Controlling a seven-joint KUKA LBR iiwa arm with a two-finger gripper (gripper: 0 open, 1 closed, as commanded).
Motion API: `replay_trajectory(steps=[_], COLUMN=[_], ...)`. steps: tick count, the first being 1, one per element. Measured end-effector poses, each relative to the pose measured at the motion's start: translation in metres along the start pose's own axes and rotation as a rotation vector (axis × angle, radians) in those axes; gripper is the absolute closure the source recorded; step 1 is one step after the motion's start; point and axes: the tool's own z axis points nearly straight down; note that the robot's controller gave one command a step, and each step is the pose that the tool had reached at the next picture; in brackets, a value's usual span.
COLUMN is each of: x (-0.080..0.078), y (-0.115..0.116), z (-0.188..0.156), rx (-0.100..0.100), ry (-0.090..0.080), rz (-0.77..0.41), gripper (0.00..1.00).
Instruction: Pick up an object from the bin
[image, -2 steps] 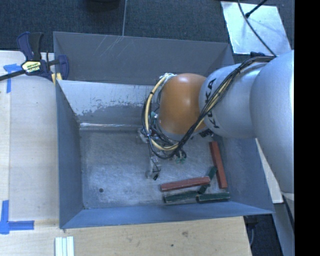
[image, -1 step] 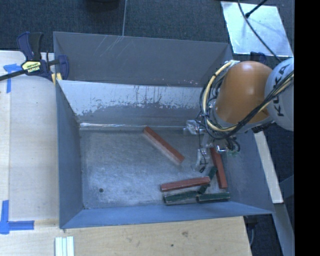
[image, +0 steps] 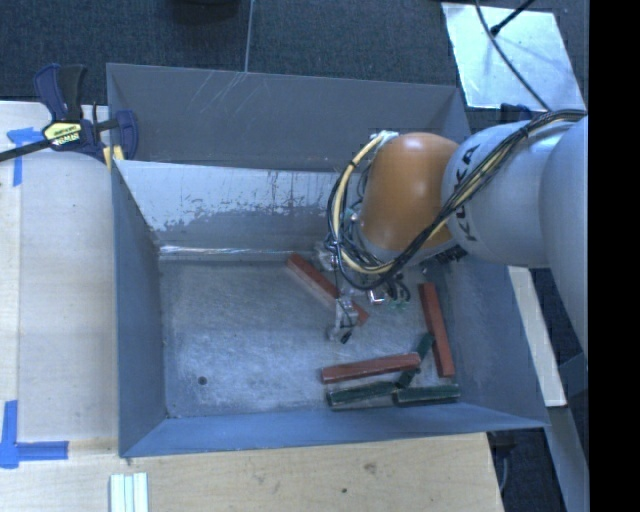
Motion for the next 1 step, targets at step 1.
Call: replay_trajectory(steps=[1], x=[-0.0007], y=[-0.0034], z=[-0.0054], rx=[0.001], ry=[-0.005], rz=[0.006], gripper=[1.0])
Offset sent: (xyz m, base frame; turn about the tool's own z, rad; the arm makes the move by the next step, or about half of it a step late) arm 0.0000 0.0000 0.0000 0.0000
